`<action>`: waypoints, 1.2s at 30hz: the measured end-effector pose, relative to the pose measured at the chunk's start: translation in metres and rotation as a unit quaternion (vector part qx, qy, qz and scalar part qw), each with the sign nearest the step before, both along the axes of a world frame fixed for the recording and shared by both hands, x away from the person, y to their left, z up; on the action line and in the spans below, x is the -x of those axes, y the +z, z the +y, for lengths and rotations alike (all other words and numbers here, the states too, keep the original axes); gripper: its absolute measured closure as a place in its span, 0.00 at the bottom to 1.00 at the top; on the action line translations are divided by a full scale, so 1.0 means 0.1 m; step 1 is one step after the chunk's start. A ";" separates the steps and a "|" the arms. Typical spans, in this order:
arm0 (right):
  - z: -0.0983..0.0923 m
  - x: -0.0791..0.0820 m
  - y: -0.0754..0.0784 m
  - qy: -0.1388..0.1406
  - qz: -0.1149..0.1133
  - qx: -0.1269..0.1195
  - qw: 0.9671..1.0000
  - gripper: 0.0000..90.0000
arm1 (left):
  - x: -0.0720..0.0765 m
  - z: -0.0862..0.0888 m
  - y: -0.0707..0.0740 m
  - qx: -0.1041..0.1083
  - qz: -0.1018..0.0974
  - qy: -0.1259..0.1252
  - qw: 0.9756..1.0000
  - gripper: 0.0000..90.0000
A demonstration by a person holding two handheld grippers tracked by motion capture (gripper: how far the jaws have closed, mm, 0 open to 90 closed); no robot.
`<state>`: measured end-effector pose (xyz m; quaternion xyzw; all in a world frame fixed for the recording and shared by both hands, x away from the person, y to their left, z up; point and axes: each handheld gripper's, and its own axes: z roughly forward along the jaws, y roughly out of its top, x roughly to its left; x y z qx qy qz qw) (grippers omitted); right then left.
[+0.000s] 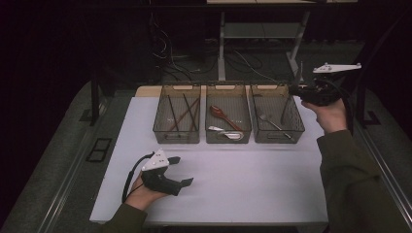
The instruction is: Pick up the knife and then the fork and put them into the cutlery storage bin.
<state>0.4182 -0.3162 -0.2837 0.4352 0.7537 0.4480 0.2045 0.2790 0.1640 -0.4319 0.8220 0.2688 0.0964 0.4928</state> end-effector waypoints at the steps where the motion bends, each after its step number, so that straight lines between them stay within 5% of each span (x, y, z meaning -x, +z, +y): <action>1: -0.01 -0.03 -0.03 -0.002 0.007 0.005 1.000 0.98 | 0.00 0.00 0.00 0.000 -0.001 0.004 1.000 0.05; 8: -0.08 -0.22 -0.27 -0.004 0.059 0.045 0.997 0.98 | -0.01 -0.01 0.00 0.007 0.002 0.006 1.000 0.00; 19: -0.08 -0.30 -0.45 0.006 0.117 0.082 0.990 0.98 | -0.01 -0.01 -0.01 0.007 0.006 0.006 1.000 0.00; 32: 0.01 -0.51 -0.64 -0.003 0.109 0.062 0.992 0.98 | -0.01 -0.01 0.00 0.004 0.006 0.003 1.000 0.00; 36: 0.14 -0.64 -0.76 0.001 0.115 0.077 0.990 0.98 | -0.01 -0.02 -0.01 0.002 0.008 0.001 1.000 0.00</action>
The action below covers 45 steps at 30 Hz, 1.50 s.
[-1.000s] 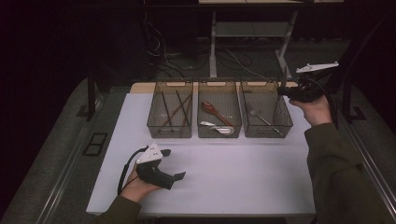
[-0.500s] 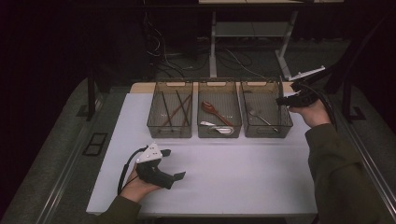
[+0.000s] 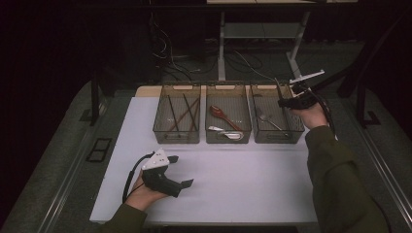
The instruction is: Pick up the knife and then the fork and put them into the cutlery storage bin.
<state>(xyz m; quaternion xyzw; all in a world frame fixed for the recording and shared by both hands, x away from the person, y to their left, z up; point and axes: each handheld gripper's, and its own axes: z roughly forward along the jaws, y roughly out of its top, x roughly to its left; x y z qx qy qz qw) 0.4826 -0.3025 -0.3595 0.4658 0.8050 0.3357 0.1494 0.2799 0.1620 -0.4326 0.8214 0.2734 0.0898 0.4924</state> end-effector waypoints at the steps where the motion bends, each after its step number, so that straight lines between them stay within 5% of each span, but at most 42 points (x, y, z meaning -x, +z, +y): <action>1: 0.03 -0.02 -0.03 0.000 0.002 0.004 1.000 0.98 | 0.00 0.00 0.00 -0.001 0.001 -0.001 1.000 0.00; 11: 0.28 -0.23 -0.26 0.001 0.042 0.049 0.998 0.90 | 0.01 -0.02 -0.02 -0.009 0.005 -0.009 1.000 0.00; 18: 0.18 -0.16 -0.23 -0.005 0.038 0.015 0.999 0.70 | 0.00 -0.02 -0.03 -0.013 0.009 -0.009 1.000 0.00; 27: 0.00 0.23 -0.10 0.018 -0.001 -0.060 0.998 0.43 | 0.01 0.02 -0.04 -0.011 0.014 0.005 1.000 0.00; 45: 0.00 1.15 -0.20 0.078 -0.067 -0.073 0.992 0.22 | 0.03 0.01 -0.06 -0.015 0.019 0.001 1.000 0.00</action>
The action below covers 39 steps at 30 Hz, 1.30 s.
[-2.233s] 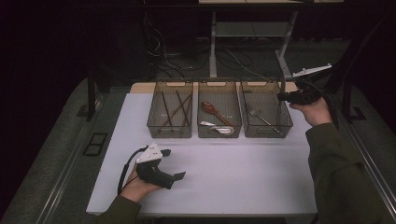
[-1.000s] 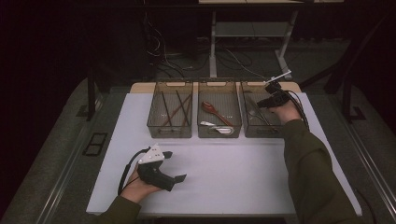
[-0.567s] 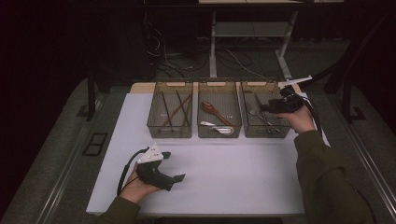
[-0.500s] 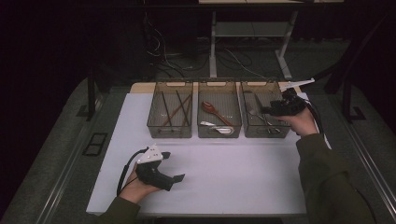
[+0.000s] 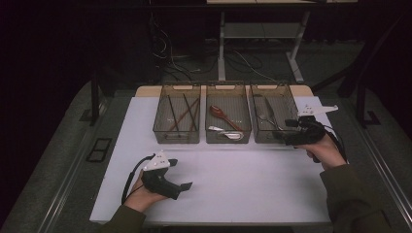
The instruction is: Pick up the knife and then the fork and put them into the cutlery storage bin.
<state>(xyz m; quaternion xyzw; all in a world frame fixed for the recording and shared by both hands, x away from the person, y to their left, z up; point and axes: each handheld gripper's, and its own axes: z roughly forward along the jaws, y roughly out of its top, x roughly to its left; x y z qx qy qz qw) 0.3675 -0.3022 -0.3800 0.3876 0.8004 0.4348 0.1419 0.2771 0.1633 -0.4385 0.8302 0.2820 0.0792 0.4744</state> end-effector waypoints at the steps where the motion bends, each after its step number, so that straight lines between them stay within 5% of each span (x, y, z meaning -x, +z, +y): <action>1: 0.00 0.04 -0.01 0.001 -0.001 0.000 1.000 0.21 | 0.00 0.00 0.00 0.000 0.000 0.000 1.000 0.00; 12: 0.07 0.47 -0.25 0.001 -0.016 -0.006 1.000 0.17 | 0.00 -0.01 -0.01 -0.003 0.000 -0.005 1.000 0.00; 39: 0.03 1.02 -0.63 0.007 -0.031 -0.020 0.999 0.16 | 0.04 -0.03 -0.02 -0.006 0.000 -0.013 1.000 0.00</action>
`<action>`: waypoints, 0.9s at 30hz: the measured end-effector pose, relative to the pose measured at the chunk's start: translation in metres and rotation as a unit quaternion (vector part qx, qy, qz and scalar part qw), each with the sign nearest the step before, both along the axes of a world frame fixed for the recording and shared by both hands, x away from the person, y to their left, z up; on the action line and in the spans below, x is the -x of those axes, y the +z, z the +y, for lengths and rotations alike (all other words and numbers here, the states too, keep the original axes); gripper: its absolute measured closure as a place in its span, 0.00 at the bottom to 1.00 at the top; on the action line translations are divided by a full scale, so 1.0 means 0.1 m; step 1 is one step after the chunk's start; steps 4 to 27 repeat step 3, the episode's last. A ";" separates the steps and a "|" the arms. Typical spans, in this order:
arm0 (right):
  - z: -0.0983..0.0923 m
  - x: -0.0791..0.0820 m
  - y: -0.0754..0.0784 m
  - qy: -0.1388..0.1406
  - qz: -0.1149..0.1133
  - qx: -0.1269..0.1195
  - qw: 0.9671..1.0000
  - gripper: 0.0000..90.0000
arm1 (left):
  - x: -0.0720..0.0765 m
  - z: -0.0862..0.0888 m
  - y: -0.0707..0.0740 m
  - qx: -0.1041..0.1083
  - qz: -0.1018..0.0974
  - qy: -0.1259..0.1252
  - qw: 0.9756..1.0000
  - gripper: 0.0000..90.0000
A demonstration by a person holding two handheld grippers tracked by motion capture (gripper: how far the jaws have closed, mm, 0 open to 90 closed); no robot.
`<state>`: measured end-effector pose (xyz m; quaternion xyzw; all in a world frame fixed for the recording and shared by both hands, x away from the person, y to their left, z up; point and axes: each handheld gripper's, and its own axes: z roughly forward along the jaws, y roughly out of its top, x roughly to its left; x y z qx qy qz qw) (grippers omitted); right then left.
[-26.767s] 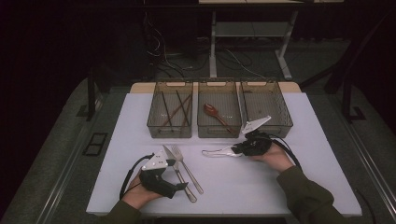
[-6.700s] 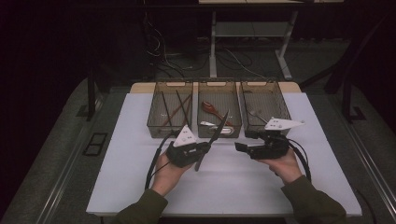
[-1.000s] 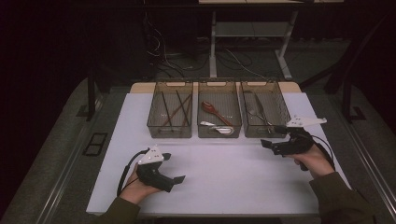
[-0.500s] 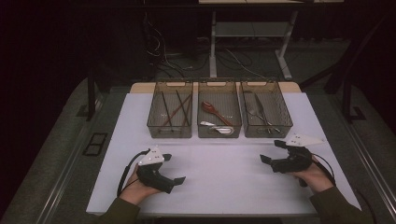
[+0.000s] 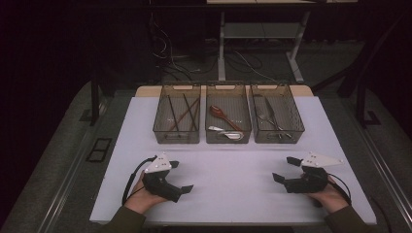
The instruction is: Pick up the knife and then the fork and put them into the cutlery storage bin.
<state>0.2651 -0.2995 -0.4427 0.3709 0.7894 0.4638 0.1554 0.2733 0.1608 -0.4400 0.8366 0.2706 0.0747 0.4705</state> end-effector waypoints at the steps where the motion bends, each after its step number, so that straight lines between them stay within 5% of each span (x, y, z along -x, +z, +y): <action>1: 0.00 0.00 0.00 0.000 0.001 0.000 1.000 0.16 | 0.00 0.00 0.00 -0.001 0.000 0.000 1.000 0.00; 27: 0.01 0.00 -0.01 0.001 0.001 0.000 1.000 0.16 | 0.00 0.00 0.00 -0.002 0.000 -0.001 1.000 0.00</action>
